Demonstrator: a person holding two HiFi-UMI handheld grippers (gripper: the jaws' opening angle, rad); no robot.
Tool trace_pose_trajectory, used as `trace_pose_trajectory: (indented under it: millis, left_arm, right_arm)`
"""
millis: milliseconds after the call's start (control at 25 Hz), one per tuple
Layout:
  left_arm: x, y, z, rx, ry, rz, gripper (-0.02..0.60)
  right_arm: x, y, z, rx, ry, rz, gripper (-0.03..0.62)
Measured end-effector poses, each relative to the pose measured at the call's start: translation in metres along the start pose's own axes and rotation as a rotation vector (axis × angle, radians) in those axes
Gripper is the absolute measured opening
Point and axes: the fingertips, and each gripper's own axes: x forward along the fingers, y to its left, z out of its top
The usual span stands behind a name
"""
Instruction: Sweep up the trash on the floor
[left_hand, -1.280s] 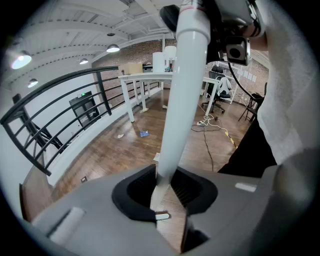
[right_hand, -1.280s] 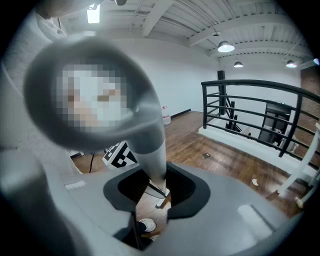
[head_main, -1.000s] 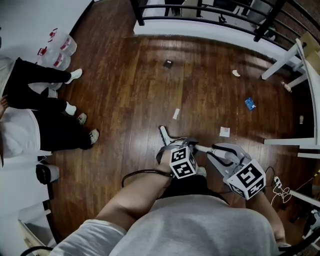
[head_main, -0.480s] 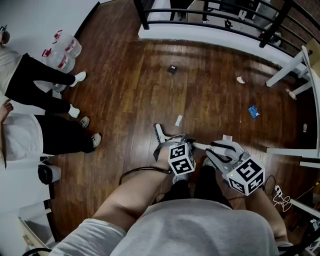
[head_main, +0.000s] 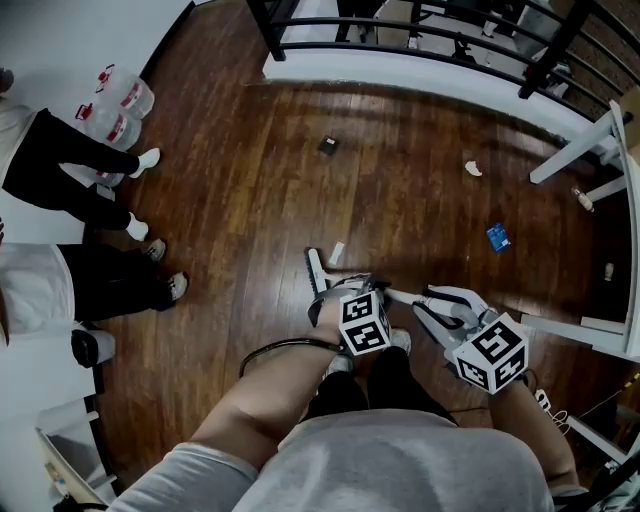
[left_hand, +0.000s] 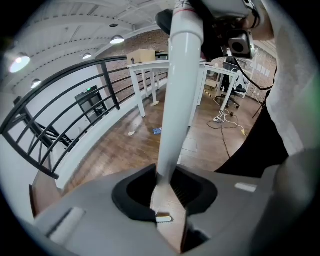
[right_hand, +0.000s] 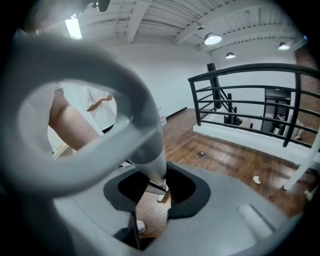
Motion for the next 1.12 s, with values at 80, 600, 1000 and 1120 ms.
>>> trace_pose_trajectory:
  millis: [80, 600, 1000, 1120]
  left_arm:
    - [0.016, 0.003, 0.019, 0.007, -0.005, -0.003, 0.084]
    - [0.094, -0.02, 0.158, 0.164, -0.09, -0.089, 0.084]
    - [0.12, -0.06, 0.248, 0.29, -0.184, -0.167, 0.084]
    - [0.125, -0.067, 0.263, 0.331, -0.197, -0.169, 0.084]
  right_arm:
    - [-0.012, -0.022, -0.006, 0.019, -0.004, -0.004, 0.104]
    - [-0.124, -0.122, -0.043, 0.094, -0.037, -0.159, 0.103]
    - [-0.207, -0.151, -0.064, 0.152, -0.076, -0.325, 0.103]
    - [-0.223, -0.152, -0.068, 0.156, -0.078, -0.363, 0.103]
